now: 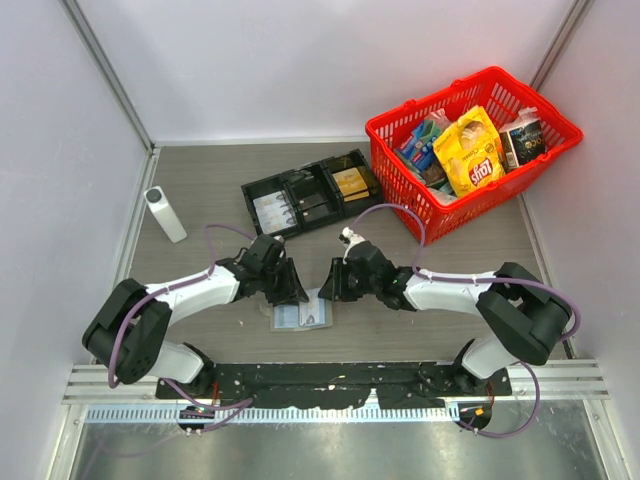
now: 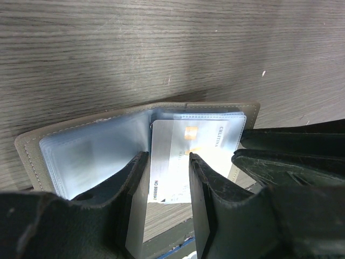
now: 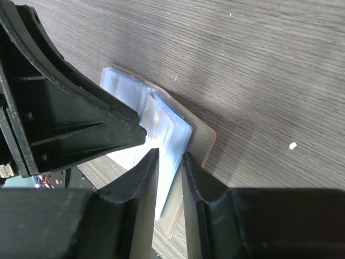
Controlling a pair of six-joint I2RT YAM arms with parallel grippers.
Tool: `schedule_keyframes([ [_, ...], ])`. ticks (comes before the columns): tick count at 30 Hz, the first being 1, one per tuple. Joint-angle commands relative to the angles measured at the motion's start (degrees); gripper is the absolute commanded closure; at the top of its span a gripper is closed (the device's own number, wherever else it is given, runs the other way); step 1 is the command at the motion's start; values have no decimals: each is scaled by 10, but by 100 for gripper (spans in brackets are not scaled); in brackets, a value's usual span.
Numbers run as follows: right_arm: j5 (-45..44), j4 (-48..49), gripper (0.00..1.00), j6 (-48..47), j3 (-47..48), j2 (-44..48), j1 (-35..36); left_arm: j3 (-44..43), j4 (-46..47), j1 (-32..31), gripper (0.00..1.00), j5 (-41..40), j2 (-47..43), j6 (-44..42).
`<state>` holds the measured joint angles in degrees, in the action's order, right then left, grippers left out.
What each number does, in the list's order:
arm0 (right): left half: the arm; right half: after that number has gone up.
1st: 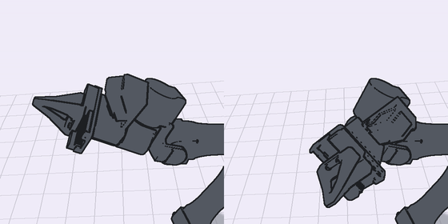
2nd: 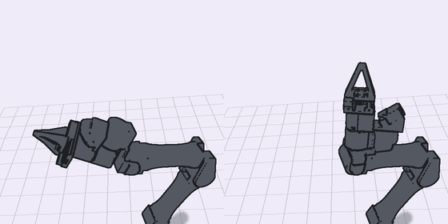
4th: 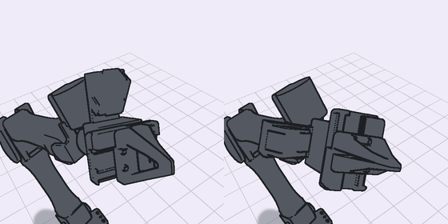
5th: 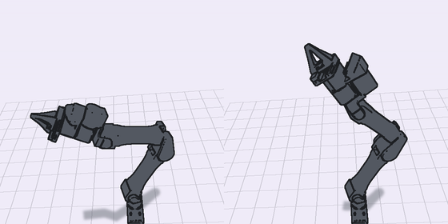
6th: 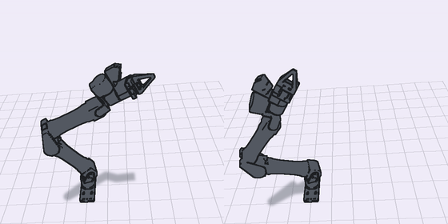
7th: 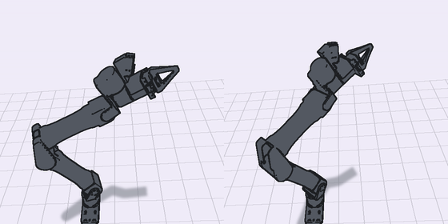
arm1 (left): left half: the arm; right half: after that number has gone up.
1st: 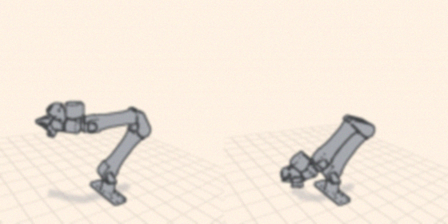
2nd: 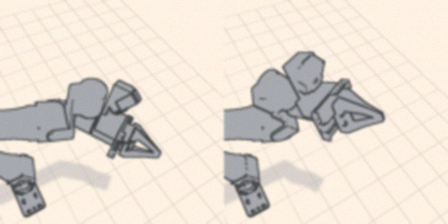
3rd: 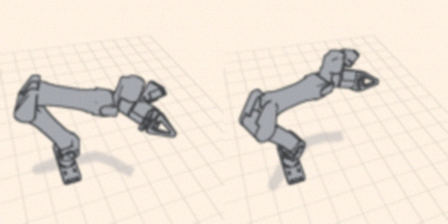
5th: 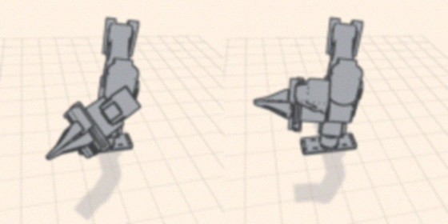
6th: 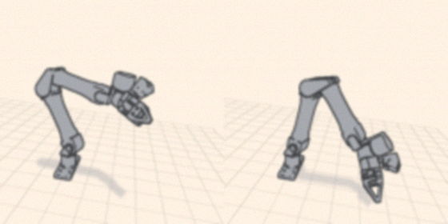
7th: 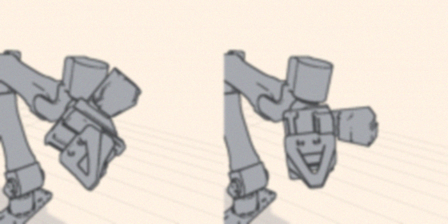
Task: Take the credit cards out of the card holder
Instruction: Remove the credit card from the card holder.
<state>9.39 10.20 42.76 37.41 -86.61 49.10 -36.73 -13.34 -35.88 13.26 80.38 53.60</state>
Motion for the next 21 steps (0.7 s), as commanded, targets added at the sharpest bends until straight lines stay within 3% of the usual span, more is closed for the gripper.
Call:
schedule_keyframes([
  [1,-37,-7,71,3,26,19,0,-1,-8,4,61,-6,-9,-3],
  [5,-92,-60,65,-5,38,46,0,-1,-8,3,61,-5,-7,-3],
  [9,-70,-51,63,-13,44,64,4,-2,-9,3,61,-5,-8,-2],
  [13,11,3,80,-9,43,49,3,-5,-11,4,61,-5,-7,-2],
  [21,70,68,94,15,23,-21,4,-5,-12,4,61,-7,-7,-1],
])
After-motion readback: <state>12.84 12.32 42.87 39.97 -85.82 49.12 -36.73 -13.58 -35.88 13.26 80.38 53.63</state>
